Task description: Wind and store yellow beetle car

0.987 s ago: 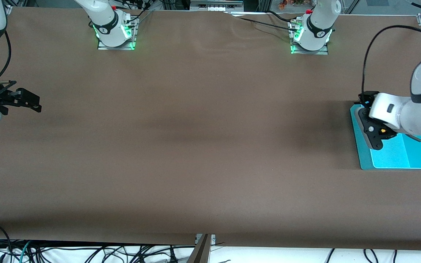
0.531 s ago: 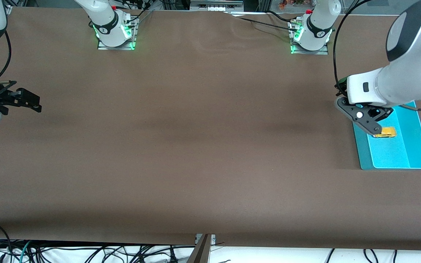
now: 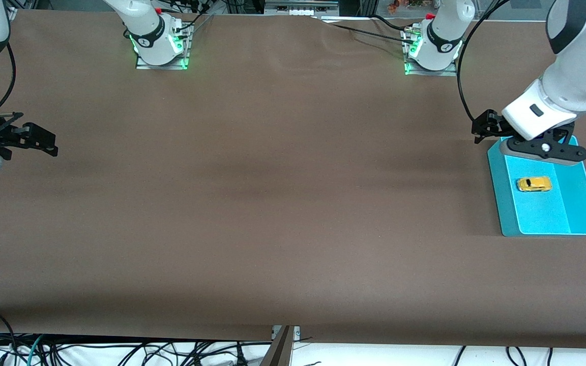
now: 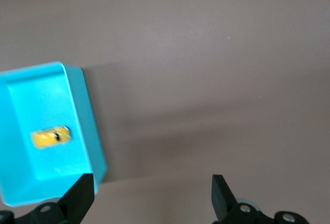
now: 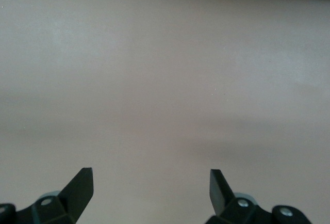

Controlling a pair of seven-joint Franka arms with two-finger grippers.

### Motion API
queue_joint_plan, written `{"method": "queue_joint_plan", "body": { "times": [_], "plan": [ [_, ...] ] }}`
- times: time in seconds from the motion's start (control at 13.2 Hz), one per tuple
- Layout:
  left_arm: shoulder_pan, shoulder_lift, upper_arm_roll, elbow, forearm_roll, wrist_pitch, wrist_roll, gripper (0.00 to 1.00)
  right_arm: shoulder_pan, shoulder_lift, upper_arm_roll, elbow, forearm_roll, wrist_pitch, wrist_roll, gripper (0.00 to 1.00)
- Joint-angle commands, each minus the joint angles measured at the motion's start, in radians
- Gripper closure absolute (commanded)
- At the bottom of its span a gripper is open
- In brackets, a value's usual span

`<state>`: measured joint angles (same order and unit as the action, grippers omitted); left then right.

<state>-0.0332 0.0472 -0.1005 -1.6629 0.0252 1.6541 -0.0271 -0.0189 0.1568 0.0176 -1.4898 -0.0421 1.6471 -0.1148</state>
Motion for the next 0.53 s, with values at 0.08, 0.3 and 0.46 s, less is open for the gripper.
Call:
{"method": "queue_joint_plan", "body": {
  "times": [0.08,0.3,0.46],
  "plan": [
    [-0.045,-0.090,0.087,-0.138,-0.045,0.126,-0.054,0.00,0.005,-0.002,-0.004,0.006,0.011,-0.003,0.015,0.00],
    [-0.033,-0.115,0.087,-0.175,-0.044,0.164,-0.079,0.00,0.004,-0.002,-0.004,0.006,0.013,-0.003,0.014,0.00],
    [-0.027,-0.116,0.085,-0.176,-0.025,0.162,-0.082,0.00,0.004,-0.002,-0.004,0.006,0.013,-0.003,0.015,0.00]
  ]
}}
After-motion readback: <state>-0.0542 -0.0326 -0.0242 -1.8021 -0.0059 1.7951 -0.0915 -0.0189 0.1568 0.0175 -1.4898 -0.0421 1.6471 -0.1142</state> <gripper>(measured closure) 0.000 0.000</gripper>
